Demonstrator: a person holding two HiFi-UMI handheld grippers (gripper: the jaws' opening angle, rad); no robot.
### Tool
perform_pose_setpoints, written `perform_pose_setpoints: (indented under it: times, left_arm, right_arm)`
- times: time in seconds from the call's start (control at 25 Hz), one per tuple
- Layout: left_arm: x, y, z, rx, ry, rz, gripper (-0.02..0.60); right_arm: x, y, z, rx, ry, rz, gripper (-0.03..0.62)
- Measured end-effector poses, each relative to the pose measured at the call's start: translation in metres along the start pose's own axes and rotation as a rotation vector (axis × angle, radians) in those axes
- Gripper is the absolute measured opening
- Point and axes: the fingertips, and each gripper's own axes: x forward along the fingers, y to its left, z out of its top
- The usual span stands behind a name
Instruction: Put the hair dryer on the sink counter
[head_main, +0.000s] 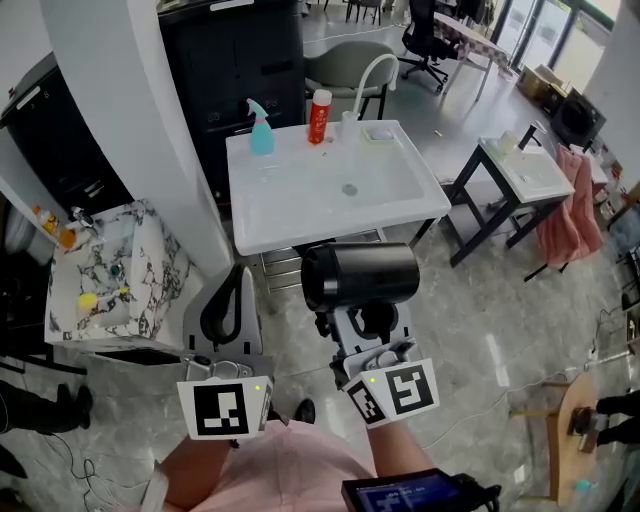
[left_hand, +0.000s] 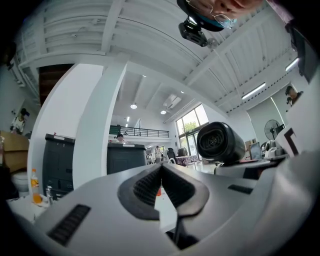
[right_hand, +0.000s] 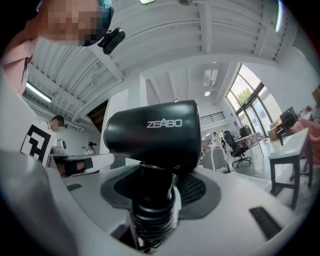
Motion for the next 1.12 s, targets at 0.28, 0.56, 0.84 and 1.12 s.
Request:
perform_pose_setpoints:
  times: [0.28, 0.56, 0.84, 1.12]
  left_arm:
    - [0.01, 0.013, -0.012, 0.001, 0.017, 0.041, 0.011]
    - [0.047, 0.054, -0.039, -0.015, 0.036, 0.074, 0.011]
    - [0.121, 0.104, -0.078, -0.035, 0.071, 0.093, 0.011]
    - [0.199, 0.154, -0.08, -0.013, 0.043, 0.076, 0.01]
  right_arm:
    - [0.016, -0.021, -0.011, 0.012, 0.025, -0.008, 0.206]
    - [0.07, -0.029, -0.033, -0.001, 0.061, 0.0, 0.206]
    - [0.149, -0.058, -0.066, 0.002, 0.124, -0.028, 0.206]
    - [0.234, -0.071, -0.07, -0.004, 0.118, -0.047, 0.206]
